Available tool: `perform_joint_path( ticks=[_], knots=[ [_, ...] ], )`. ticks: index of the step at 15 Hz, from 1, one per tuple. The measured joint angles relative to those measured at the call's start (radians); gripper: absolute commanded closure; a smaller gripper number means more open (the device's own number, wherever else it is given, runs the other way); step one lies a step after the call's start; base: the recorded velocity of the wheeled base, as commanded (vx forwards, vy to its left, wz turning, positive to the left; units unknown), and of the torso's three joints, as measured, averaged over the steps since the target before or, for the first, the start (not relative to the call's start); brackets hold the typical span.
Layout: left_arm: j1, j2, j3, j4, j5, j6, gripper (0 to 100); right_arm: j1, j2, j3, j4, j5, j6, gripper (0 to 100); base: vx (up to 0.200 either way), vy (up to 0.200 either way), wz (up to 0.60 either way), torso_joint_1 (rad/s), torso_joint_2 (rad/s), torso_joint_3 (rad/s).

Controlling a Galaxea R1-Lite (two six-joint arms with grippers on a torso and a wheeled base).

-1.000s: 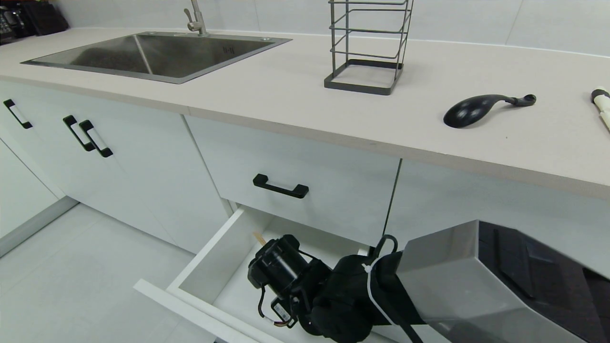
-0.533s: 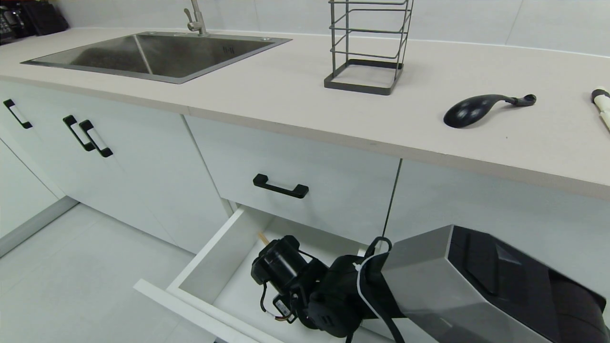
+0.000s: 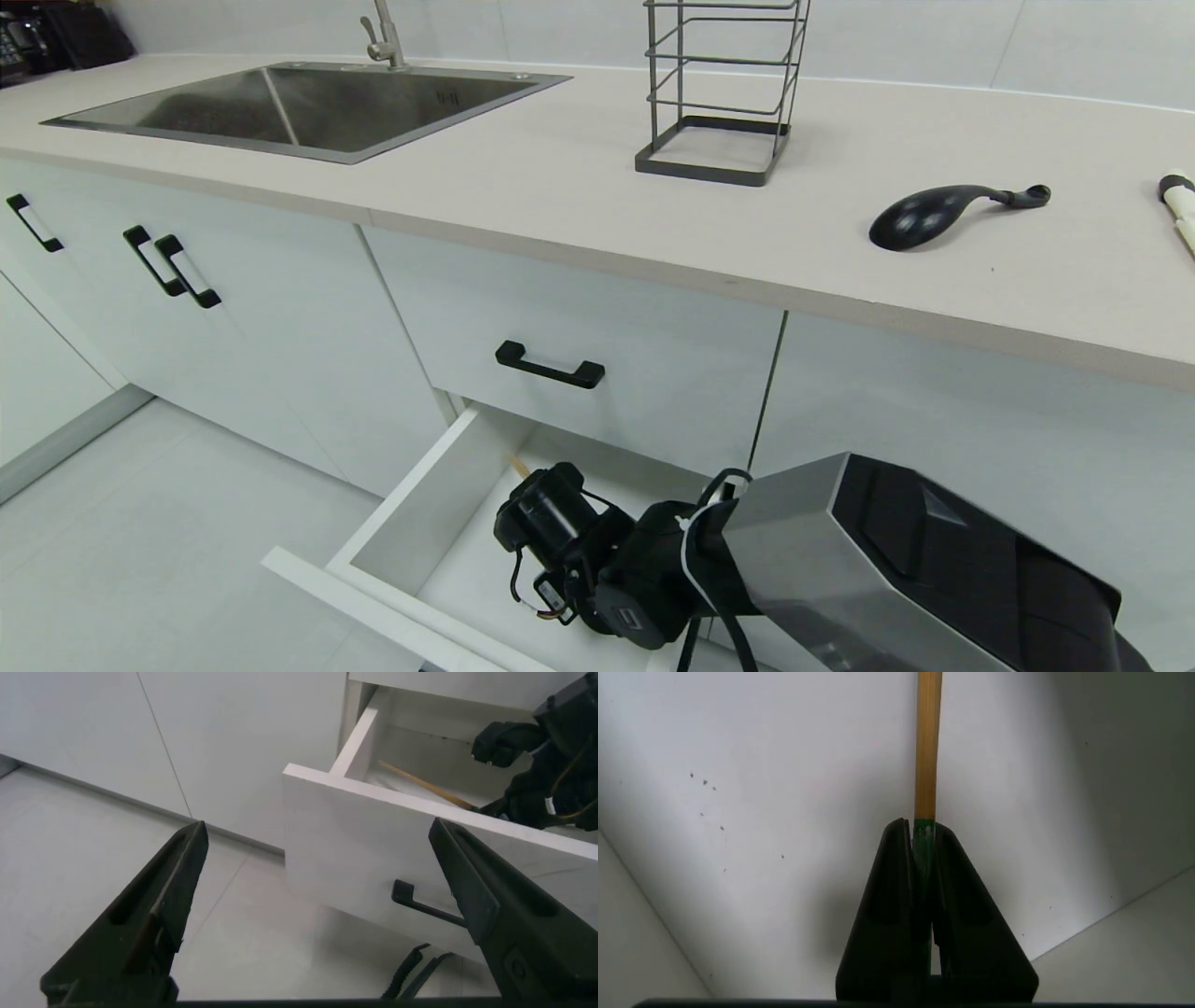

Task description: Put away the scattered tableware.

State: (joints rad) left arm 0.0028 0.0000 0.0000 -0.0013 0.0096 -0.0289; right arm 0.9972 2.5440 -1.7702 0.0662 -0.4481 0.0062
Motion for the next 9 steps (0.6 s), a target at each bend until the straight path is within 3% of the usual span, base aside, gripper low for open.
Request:
perform_joint_path(
  ticks=[4,5,9],
  knots=[
    [0.0,0.0,0.0,0.0,-0.001,0.0,0,0.0,0.013,-0.011,0.0,0.004,-0.001,100,0.0,0.0,0.0,0.0,0.0,0.0],
    [0.0,0.0,0.0,0.0,0.0,0.0,0,0.0,0.014,-0.013,0.001,0.005,-0.001,0,0.0,0.0,0.0,0.0,0.0,0.0],
    [0.0,0.0,0.0,0.0,0.0,0.0,0,0.0,-0.007,-0.018,-0.003,0.01,-0.001,0,0.0,0.0,0.0,0.0,0.0,0.0]
  ],
)
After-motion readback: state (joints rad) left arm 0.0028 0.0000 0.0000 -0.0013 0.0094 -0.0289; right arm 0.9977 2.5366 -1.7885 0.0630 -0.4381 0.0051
